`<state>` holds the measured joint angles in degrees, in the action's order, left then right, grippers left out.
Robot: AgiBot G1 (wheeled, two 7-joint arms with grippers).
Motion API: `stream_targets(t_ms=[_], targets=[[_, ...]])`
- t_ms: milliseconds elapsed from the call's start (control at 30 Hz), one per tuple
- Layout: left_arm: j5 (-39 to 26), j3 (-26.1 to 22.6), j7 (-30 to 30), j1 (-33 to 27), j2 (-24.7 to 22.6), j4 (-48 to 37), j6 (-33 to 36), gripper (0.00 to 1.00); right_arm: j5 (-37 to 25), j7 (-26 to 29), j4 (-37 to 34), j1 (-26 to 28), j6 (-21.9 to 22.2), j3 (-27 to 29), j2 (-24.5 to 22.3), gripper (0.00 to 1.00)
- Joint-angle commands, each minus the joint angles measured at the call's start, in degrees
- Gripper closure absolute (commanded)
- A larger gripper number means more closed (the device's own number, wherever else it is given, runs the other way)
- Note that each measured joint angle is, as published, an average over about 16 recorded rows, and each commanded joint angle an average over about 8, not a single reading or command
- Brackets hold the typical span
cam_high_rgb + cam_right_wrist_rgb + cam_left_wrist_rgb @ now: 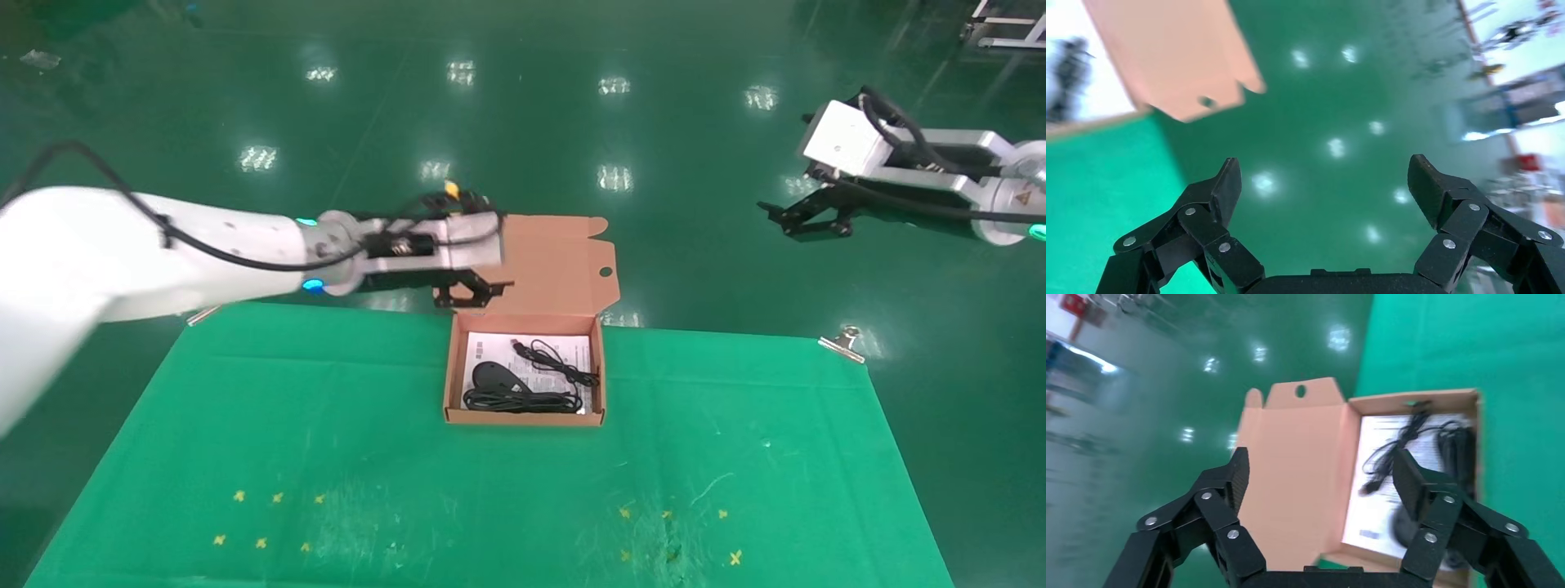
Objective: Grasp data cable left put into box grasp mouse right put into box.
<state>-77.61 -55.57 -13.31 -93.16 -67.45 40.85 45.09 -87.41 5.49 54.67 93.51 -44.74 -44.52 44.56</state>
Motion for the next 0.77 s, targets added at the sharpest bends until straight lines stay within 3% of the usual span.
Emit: stream_targets(t_ms=[33, 767], targets=[[1.3, 1.4, 0.9, 1.1, 1.2, 1.2, 1.5, 0.0, 1.5, 0.2, 0.6, -1.1, -1.4, 0.9, -0.3, 0.0], [14.6, 16.2, 9.8, 12.9, 13.3, 13.4, 16.6, 0.0, 18.3, 2.1, 7.6, -12.8, -16.4, 11.4, -3.8, 0.0]])
